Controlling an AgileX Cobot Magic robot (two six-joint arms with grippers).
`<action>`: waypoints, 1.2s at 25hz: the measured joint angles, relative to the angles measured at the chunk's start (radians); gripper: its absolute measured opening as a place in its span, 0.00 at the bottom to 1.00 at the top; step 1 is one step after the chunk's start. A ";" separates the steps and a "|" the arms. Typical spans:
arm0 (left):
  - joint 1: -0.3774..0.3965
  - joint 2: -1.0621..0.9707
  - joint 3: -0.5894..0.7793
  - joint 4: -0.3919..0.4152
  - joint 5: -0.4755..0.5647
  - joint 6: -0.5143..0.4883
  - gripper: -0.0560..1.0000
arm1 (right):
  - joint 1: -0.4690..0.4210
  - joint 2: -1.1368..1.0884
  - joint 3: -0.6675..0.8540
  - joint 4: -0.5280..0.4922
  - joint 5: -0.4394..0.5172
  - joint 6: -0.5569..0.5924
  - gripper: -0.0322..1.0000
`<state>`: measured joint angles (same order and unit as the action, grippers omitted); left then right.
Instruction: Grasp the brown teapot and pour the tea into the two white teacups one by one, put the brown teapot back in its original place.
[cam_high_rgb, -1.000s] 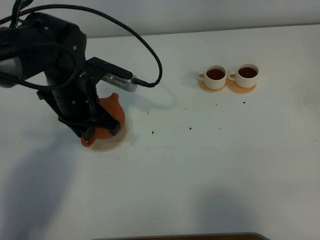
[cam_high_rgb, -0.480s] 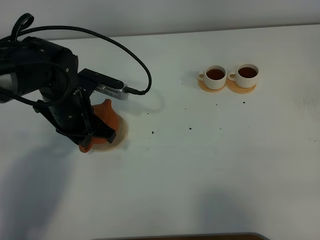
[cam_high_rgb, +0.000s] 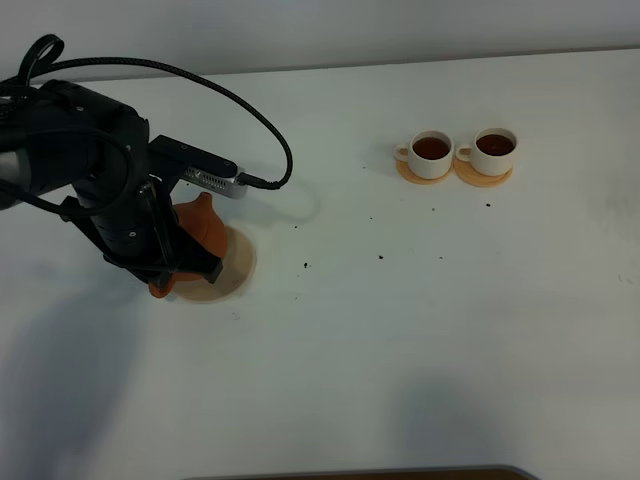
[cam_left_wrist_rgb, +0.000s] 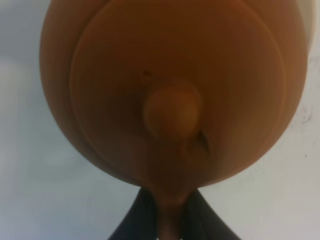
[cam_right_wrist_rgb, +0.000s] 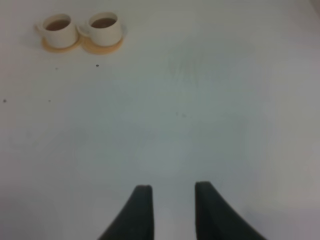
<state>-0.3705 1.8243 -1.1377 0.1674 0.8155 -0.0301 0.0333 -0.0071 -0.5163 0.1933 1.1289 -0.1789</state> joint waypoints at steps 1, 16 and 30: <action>0.000 0.004 0.000 0.000 -0.004 0.000 0.19 | 0.000 0.000 0.000 0.000 0.000 0.000 0.26; 0.000 0.057 0.000 -0.050 -0.033 0.030 0.19 | 0.000 0.000 0.000 0.000 0.000 0.000 0.26; 0.000 0.068 0.000 -0.059 -0.017 0.039 0.19 | 0.000 0.000 0.000 0.001 0.000 0.000 0.26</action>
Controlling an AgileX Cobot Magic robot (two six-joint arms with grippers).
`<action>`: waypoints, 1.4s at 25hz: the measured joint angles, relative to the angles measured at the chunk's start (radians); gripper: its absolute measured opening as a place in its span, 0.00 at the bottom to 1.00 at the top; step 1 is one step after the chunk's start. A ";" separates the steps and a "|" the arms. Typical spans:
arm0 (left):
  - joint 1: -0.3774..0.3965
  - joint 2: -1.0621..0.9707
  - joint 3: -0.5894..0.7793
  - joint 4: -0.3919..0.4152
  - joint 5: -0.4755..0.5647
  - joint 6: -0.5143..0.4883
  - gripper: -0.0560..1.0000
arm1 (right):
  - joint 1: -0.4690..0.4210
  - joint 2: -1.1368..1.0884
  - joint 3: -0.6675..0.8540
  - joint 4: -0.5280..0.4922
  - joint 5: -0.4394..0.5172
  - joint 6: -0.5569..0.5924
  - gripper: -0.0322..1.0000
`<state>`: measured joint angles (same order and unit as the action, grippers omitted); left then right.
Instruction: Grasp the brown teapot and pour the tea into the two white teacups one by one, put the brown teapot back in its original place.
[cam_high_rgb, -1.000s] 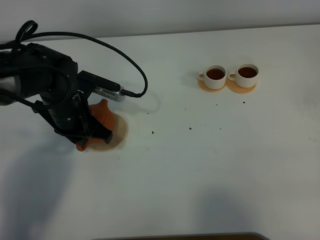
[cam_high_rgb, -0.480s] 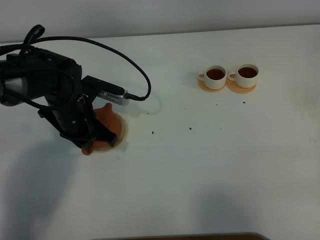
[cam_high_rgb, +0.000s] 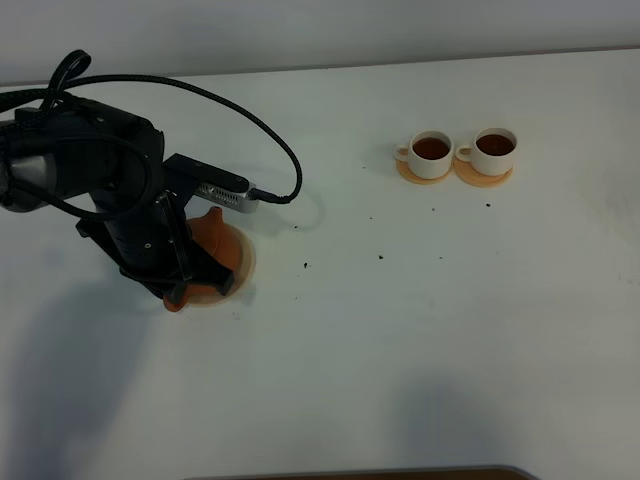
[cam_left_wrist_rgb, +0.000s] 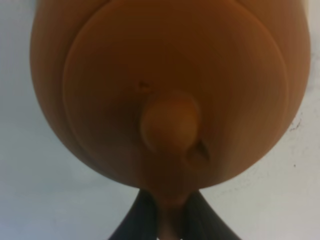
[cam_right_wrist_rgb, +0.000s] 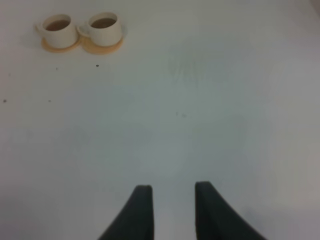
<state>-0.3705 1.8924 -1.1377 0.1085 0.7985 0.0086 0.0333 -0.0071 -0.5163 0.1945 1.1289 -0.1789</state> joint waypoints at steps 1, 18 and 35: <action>0.000 0.000 0.000 0.000 0.002 0.000 0.19 | 0.000 0.000 0.000 0.000 0.000 0.000 0.26; 0.000 -0.123 -0.008 0.010 0.113 0.001 0.45 | 0.000 0.000 0.000 0.000 0.000 0.000 0.26; 0.000 -0.600 0.132 0.089 0.376 -0.091 0.45 | 0.000 0.000 0.000 0.000 0.000 0.000 0.26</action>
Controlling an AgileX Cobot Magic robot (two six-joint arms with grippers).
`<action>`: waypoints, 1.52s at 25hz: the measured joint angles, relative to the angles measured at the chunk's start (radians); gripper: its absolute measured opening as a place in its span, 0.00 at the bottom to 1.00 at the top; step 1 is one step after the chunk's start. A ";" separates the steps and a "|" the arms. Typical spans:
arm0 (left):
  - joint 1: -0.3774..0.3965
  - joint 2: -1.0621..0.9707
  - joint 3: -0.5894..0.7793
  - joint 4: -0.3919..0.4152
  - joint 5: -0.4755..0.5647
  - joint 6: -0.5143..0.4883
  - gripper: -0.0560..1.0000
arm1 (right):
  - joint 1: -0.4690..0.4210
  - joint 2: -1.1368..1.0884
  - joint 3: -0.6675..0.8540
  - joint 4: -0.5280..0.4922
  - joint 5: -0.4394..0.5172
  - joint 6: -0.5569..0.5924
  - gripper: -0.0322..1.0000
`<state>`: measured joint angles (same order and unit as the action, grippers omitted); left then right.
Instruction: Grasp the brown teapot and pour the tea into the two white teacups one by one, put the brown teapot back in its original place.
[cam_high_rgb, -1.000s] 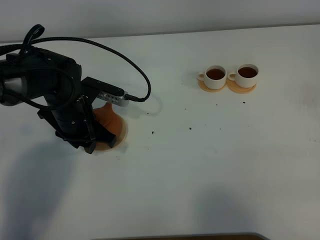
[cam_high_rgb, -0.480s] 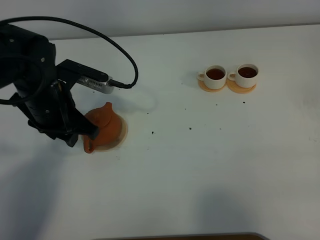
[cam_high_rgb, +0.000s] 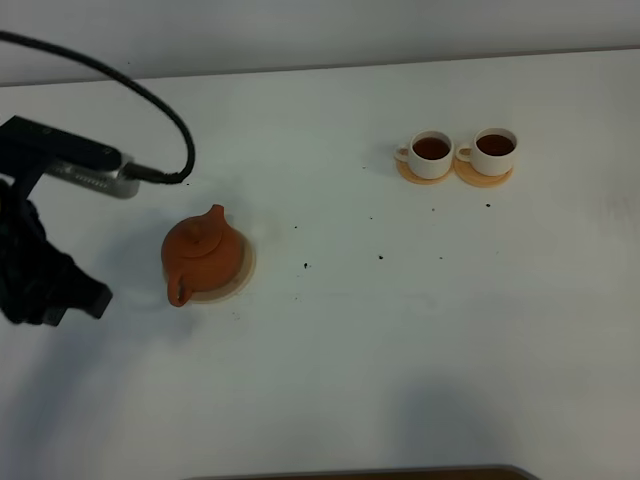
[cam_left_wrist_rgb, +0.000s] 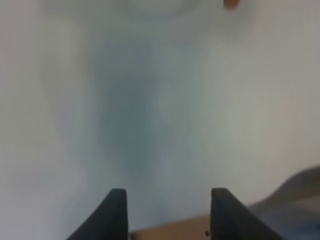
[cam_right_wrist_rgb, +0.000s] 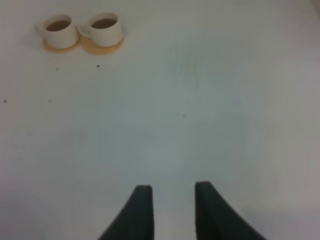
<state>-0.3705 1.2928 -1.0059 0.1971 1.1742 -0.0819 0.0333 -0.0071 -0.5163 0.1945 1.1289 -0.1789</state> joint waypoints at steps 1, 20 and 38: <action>0.000 -0.038 0.039 0.000 0.000 -0.012 0.45 | 0.000 0.000 0.000 0.000 0.000 0.000 0.26; 0.000 -0.657 0.503 -0.077 -0.040 -0.074 0.45 | 0.000 0.000 0.000 0.000 -0.001 0.000 0.26; 0.255 -0.682 0.540 -0.203 -0.115 0.045 0.45 | 0.000 0.000 0.000 0.000 -0.001 0.000 0.26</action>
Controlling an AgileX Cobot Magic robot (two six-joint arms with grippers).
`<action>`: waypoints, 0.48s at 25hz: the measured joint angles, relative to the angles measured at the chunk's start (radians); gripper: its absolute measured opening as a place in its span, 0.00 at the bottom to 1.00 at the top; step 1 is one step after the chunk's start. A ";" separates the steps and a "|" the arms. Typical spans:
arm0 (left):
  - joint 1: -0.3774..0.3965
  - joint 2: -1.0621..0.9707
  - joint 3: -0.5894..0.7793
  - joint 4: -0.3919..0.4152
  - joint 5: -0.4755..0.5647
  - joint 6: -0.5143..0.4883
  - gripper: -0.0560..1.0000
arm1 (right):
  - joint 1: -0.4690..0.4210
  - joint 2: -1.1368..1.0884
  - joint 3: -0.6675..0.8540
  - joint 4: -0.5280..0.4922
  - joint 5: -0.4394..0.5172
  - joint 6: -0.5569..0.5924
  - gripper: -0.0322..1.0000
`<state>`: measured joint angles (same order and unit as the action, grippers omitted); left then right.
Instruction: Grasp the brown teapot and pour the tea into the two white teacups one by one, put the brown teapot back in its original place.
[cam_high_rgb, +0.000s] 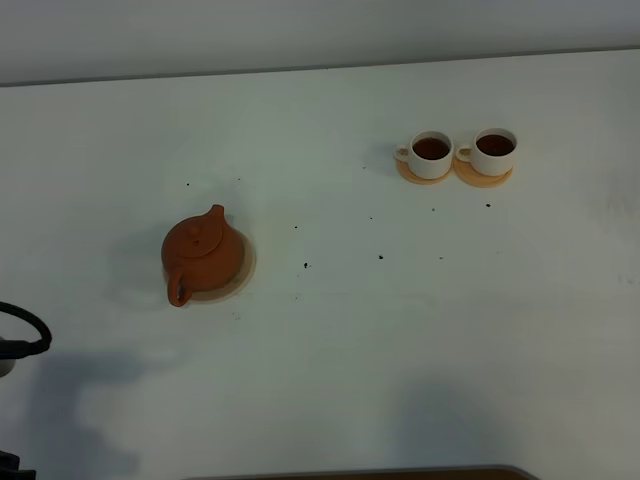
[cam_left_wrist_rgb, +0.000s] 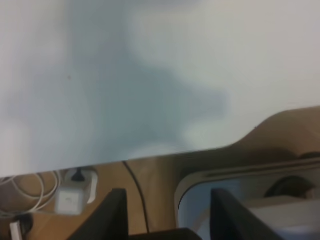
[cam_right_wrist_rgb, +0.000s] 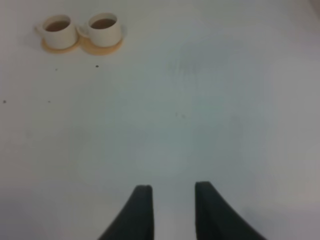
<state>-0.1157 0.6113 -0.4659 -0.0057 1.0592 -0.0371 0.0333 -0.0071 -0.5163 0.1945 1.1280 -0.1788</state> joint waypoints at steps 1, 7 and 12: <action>0.015 -0.013 0.001 -0.002 -0.001 0.004 0.45 | 0.000 0.000 0.000 0.000 0.000 0.000 0.26; 0.121 -0.122 0.001 -0.001 -0.002 0.006 0.45 | 0.000 0.000 0.000 0.000 0.000 0.000 0.26; 0.175 -0.221 0.001 0.000 -0.001 0.006 0.45 | 0.000 0.000 0.000 0.000 -0.001 0.000 0.26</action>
<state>0.0592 0.3902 -0.4645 -0.0061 1.0580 -0.0313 0.0333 -0.0071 -0.5163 0.1945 1.1270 -0.1788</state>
